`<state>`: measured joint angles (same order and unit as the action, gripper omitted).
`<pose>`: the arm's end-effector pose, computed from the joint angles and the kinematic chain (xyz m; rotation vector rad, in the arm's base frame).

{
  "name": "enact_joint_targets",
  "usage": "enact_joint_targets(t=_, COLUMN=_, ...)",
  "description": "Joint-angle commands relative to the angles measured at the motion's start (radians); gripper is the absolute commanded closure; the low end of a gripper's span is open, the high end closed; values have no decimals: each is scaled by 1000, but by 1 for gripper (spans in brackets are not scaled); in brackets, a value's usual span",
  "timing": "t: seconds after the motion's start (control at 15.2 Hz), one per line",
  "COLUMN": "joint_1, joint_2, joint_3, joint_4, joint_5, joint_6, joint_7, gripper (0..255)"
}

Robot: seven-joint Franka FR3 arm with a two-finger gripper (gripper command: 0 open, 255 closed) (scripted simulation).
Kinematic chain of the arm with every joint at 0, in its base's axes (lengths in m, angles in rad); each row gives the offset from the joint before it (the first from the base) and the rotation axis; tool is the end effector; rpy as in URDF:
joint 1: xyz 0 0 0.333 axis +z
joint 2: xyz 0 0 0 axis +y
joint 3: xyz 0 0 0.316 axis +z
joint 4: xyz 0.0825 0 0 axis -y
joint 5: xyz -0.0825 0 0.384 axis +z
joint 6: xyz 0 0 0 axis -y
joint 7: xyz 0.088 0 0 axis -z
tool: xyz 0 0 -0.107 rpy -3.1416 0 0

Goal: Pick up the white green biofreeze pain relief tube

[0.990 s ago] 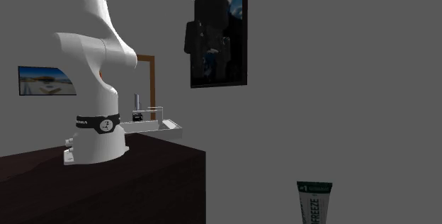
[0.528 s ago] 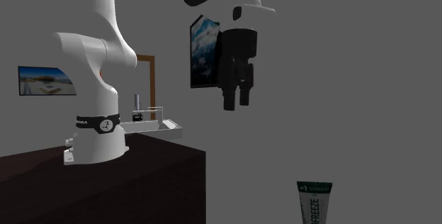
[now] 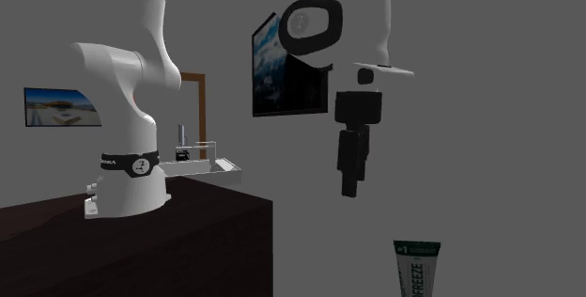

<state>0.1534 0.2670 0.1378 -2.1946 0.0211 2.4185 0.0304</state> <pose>0.5288 0.1586 0.2600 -3.0755 -0.3718 0.0749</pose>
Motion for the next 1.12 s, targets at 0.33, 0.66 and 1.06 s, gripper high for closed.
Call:
enact_joint_targets(t=0.33, joint_1=54, joint_2=277, joint_3=0, joint_4=225, joint_5=-42, joint_6=52, joint_7=39, gripper=0)
enact_joint_targets(t=0.66, joint_1=69, joint_2=366, joint_3=-6, joint_4=286, joint_5=-52, joint_6=81, joint_7=44, gripper=0)
enact_joint_targets(t=1.06, joint_1=73, joint_2=418, joint_3=-11, joint_4=300, joint_5=-58, joint_6=119, joint_7=45, gripper=0)
